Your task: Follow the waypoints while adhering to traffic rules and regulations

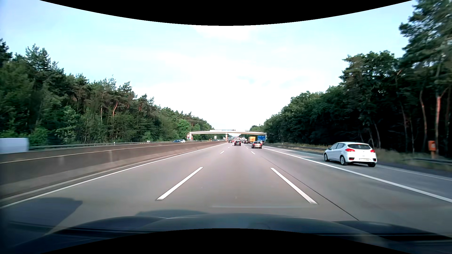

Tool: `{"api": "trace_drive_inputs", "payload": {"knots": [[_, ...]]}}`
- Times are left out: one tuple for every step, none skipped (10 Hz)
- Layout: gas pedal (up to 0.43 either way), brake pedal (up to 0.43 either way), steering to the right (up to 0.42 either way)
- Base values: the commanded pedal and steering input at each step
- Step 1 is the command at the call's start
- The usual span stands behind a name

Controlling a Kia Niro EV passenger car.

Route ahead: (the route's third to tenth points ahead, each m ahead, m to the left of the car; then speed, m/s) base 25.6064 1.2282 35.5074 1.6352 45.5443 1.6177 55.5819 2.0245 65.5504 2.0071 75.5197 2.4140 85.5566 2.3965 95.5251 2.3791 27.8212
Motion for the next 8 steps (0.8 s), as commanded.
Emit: {"api": "trace_drive_inputs", "payload": {"knots": [[0.047, 0.0, -0.003], [0.047, 0.0, -0.004], [0.047, 0.0, -0.004], [0.047, 0.0, -0.003], [0.047, 0.0, -0.003], [0.047, 0.0, -0.003], [0.047, 0.0, -0.003], [0.047, 0.0, -0.003]]}}
